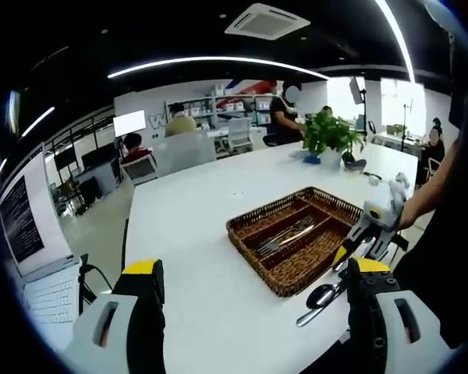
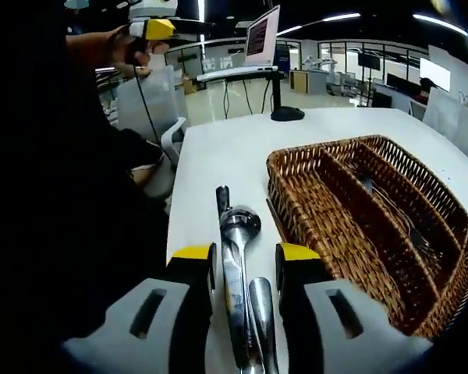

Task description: Arrange the knives, forks, and spoons in their matching storage slots by inserting each utensil handle-first until every utensil is classified and aligned in the correct compartment

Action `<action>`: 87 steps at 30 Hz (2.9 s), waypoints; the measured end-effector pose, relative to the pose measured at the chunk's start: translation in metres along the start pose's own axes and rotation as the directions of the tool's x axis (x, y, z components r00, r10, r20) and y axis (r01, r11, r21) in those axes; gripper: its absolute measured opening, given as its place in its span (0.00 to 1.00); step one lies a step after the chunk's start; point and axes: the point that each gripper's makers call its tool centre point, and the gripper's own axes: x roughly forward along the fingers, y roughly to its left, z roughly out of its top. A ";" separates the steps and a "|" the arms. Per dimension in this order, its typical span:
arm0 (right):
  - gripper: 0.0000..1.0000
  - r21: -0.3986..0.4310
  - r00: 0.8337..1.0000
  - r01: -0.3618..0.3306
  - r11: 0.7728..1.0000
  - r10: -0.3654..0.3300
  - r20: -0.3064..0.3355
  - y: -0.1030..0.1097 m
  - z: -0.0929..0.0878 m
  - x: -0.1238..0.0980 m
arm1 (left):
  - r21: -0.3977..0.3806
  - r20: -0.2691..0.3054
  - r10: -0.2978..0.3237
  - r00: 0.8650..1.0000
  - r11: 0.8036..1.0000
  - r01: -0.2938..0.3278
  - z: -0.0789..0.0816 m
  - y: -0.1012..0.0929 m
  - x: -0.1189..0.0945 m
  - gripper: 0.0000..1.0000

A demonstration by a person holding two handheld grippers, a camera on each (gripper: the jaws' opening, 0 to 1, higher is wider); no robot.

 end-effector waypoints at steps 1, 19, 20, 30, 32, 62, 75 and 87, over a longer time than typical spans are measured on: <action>0.29 0.004 1.000 0.000 1.000 0.000 -0.001 0.000 -0.001 0.001 | 0.000 0.000 0.001 1.000 1.000 -0.001 0.000 0.000 0.000 0.99; 0.17 0.007 0.998 -0.034 0.999 0.034 -0.045 0.000 -0.017 0.023 | -0.016 -0.021 0.046 0.999 0.999 -0.047 -0.007 0.011 -0.020 0.99; 0.16 0.008 0.999 -0.033 0.999 0.034 -0.040 -0.001 -0.017 0.024 | -0.015 -0.022 0.050 0.998 0.999 -0.051 -0.007 0.013 -0.020 0.99; 0.05 -0.006 0.999 -0.021 1.000 0.020 -0.034 -0.007 -0.015 0.028 | -0.015 -0.018 0.054 0.998 0.998 -0.054 -0.005 0.015 -0.022 0.99; 0.04 0.003 0.999 -0.017 1.000 0.017 -0.031 -0.007 -0.015 0.028 | -0.016 -0.018 0.053 0.998 0.998 -0.053 -0.005 0.014 -0.021 0.99; 0.01 -0.066 0.994 -0.056 0.996 0.049 -0.095 -0.002 0.001 0.009 | -0.027 0.016 0.046 0.999 0.999 -0.045 0.003 0.009 -0.009 0.99; 0.01 -0.125 0.989 -0.114 0.986 0.100 -0.110 0.001 0.027 -0.018 | -0.023 0.042 0.029 0.999 0.999 -0.028 0.007 0.005 0.004 0.99; 0.01 -0.184 0.989 -0.099 0.978 0.077 -0.123 -0.015 0.055 -0.063 | -0.008 0.020 -0.006 1.000 1.000 0.006 0.002 -0.003 0.015 0.99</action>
